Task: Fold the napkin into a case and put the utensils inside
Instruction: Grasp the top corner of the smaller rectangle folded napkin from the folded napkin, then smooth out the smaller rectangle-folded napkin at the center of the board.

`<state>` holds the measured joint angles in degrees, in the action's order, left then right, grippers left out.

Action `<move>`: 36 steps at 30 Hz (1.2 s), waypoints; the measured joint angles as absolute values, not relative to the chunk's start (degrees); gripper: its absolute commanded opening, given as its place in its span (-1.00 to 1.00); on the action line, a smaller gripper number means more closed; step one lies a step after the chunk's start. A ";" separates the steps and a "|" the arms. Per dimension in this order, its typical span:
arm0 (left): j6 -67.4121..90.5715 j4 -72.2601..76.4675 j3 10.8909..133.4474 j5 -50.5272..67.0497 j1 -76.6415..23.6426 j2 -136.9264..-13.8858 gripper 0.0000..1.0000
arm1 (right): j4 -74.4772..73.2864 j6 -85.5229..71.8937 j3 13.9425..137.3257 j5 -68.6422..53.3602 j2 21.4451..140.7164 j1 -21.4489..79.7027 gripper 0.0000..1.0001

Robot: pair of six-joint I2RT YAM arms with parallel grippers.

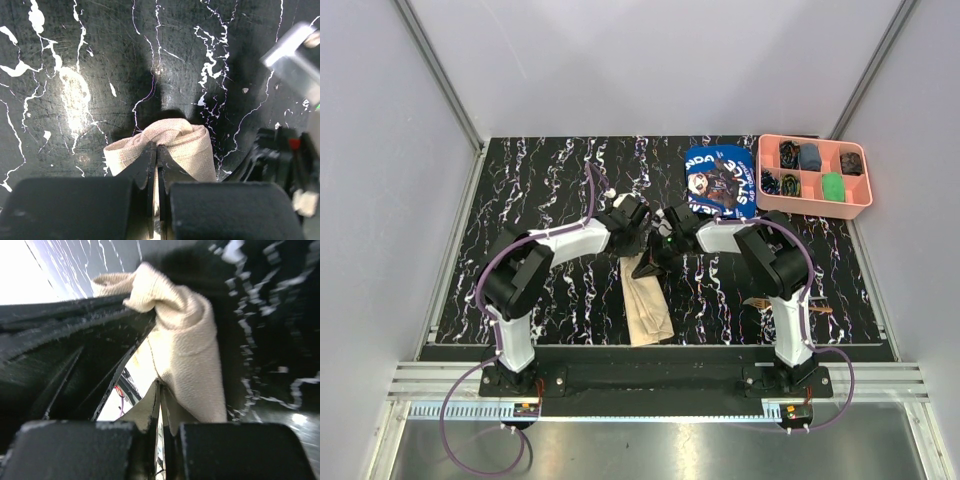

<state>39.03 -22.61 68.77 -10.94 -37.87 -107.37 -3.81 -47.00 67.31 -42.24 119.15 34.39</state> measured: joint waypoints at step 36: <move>48.53 -11.64 44.36 7.05 -25.02 -87.94 -0.36 | -35.59 -18.85 81.45 -15.00 112.57 45.60 0.07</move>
<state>48.53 -11.64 44.36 7.05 -25.02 -87.94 -35.59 -18.85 81.45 -15.00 112.57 45.60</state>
